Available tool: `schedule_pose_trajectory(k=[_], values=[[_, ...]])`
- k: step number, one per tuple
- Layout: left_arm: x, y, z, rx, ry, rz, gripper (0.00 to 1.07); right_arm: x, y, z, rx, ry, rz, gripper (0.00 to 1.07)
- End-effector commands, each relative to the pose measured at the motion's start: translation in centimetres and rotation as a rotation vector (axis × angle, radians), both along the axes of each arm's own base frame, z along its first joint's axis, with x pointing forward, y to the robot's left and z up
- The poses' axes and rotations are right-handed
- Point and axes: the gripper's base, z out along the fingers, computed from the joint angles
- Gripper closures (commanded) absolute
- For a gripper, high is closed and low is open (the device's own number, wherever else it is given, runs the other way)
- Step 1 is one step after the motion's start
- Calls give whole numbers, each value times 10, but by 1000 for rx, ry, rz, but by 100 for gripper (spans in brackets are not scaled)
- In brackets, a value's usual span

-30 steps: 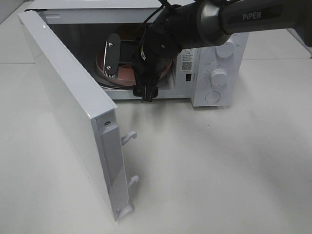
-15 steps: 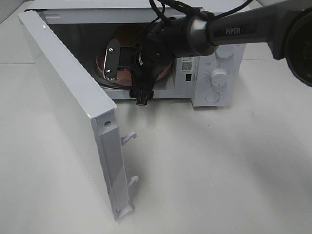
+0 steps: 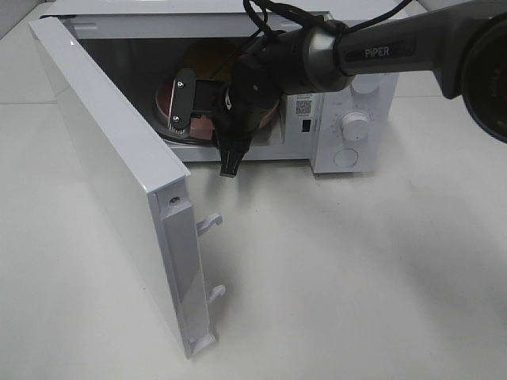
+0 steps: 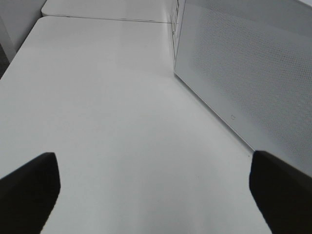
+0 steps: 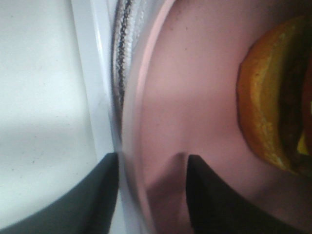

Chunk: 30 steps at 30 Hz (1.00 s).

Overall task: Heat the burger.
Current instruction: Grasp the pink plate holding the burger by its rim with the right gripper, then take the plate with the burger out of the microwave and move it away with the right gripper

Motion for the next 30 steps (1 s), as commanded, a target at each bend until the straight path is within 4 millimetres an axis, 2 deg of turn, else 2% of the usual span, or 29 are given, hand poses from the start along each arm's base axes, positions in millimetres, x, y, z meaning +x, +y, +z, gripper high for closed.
schedule_pose_trajectory(k=[1, 2, 4, 6, 10, 22, 24, 30], values=[[-2, -1, 1, -3, -32, 3, 9, 2, 2, 4, 13, -28, 15, 80], [-2, 0, 1, -2, -32, 3, 9, 1, 1, 6, 22, -18, 5, 87], [-2, 0, 1, -2, -32, 3, 9, 0, 2, 8, 28, -13, 1, 91], [-2, 0, 1, -2, -32, 3, 9, -1, 1, 12, 16, -6, 10, 101], [-2, 0, 1, -2, -32, 3, 9, -3, 0, 14, -23, 6, 40, 107], [-2, 0, 1, -2, -32, 3, 9, -14, 1, 21, -64, 91, 143, 107], [-2, 0, 1, -2, -32, 3, 9, -19, -1, 26, -112, 113, 196, 107], [-2, 0, 1, -2, -32, 3, 9, -20, -5, 35, -158, 102, 217, 107]])
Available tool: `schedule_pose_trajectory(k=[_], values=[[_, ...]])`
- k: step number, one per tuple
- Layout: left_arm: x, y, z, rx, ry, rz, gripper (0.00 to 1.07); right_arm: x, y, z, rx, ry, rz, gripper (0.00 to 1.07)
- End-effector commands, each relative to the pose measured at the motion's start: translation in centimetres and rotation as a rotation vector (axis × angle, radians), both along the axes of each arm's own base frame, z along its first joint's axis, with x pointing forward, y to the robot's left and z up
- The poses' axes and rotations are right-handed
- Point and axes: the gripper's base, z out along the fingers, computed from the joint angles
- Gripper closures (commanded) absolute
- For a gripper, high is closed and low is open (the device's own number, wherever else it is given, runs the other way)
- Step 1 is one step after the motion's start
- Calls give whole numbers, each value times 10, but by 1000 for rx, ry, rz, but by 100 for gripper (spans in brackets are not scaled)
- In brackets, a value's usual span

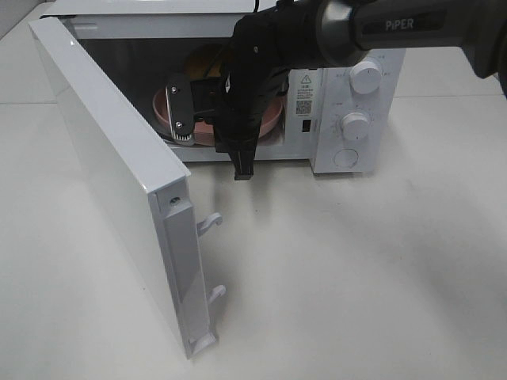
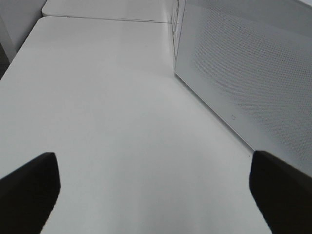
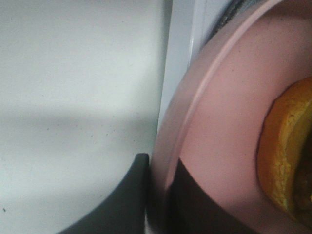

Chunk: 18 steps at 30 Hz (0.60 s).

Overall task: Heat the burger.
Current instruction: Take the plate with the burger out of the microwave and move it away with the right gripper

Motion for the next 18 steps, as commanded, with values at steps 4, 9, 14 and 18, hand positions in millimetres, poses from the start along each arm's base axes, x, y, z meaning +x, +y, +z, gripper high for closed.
schedule_pose_trajectory(k=[4, 9, 14, 18], values=[[-2, -1, 1, -3, -32, 3, 9, -4, -7, 22, -35, -36, 34, 107], [-2, -1, 1, -3, -32, 3, 9, -13, -17, 23, -91, -61, 97, 107], [-2, -1, 1, -3, -32, 3, 9, -21, -26, 26, -95, -144, 120, 107], [-2, -1, 1, -3, -32, 3, 9, -28, -31, 33, -67, -183, 110, 107]])
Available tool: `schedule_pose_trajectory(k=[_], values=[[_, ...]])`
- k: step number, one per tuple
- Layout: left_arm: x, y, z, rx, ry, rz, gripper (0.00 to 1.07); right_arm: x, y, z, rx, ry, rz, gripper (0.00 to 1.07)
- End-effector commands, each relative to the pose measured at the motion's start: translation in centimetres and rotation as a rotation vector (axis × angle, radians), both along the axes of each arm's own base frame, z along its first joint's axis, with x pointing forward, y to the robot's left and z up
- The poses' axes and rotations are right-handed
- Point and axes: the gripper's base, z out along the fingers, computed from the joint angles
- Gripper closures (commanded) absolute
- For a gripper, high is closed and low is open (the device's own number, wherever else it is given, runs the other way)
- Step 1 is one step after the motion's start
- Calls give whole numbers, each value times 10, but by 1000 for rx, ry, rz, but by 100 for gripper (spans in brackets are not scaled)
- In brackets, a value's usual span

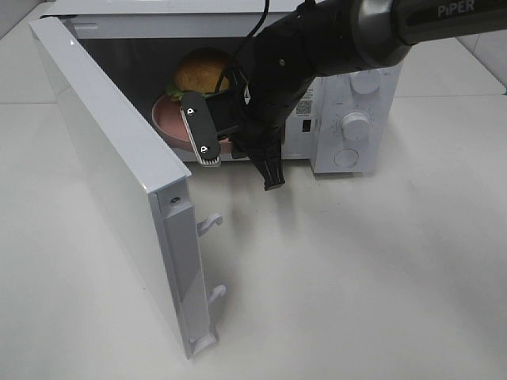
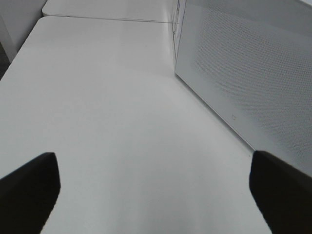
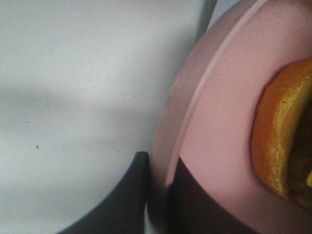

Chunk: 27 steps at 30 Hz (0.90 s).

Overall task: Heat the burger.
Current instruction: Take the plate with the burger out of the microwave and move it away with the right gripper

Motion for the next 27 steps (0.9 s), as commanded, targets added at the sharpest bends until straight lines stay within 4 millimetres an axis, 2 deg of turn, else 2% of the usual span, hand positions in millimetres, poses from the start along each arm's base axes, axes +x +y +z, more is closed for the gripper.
schedule_pose_trajectory(k=[1, 15, 27], values=[[-2, -1, 1, -3, -32, 3, 9, 1, -8, 23, 44, -75, -17, 107], [-2, -1, 1, -3, -32, 3, 9, -25, -23, 23, 78, -101, 21, 107], [-2, -1, 1, -3, -32, 3, 9, -48, -36, 2, 108, -61, 12, 107]])
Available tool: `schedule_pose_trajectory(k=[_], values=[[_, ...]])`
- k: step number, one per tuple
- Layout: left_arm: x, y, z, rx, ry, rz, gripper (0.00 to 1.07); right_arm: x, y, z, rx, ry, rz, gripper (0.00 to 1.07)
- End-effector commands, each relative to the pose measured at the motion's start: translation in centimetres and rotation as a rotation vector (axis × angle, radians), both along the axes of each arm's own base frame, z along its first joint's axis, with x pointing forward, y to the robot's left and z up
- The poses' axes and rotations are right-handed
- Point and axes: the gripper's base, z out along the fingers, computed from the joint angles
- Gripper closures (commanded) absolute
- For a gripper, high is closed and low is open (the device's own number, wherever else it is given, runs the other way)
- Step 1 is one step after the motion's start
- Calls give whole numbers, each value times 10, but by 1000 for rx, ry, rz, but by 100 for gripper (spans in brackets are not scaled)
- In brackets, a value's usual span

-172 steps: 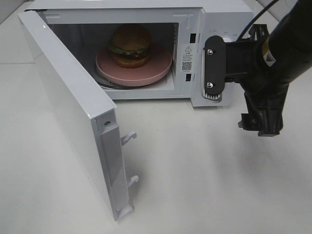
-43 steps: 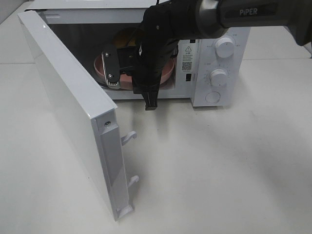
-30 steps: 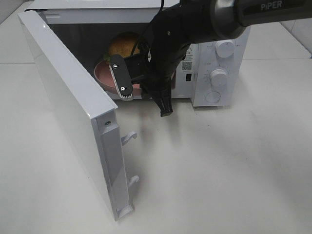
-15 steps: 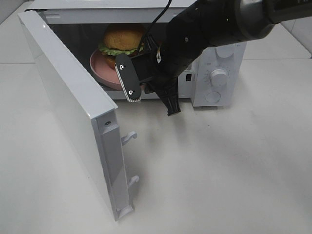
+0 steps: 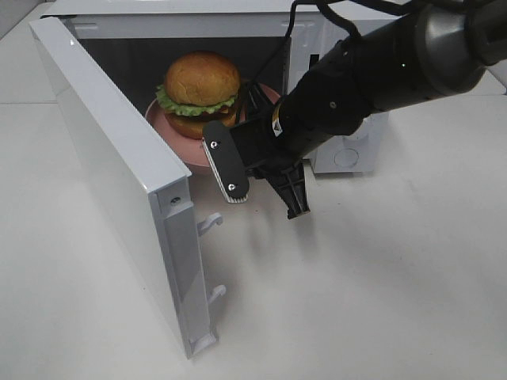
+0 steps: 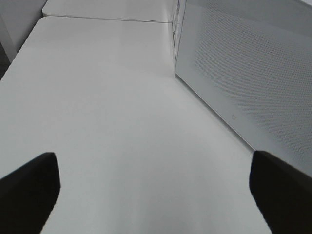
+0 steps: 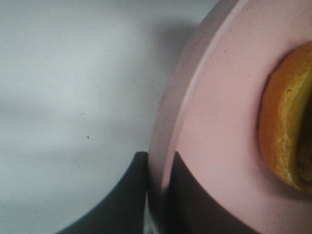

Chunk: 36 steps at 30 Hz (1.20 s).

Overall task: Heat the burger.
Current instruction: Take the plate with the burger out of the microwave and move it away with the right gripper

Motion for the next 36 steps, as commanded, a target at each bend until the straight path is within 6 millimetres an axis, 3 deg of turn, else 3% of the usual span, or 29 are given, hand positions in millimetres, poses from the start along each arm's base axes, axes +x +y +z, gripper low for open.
schedule_pose_trajectory(k=[1, 17, 36], values=[[-2, -1, 1, -3, -32, 3, 9, -2, -9, 9, 74, 10, -78, 107], [-2, -1, 1, -3, -32, 3, 9, -26, -36, 28, 90, -8, -96, 107], [-2, -1, 1, -3, -32, 3, 9, -81, -76, 57, 140, -34, -131, 107]])
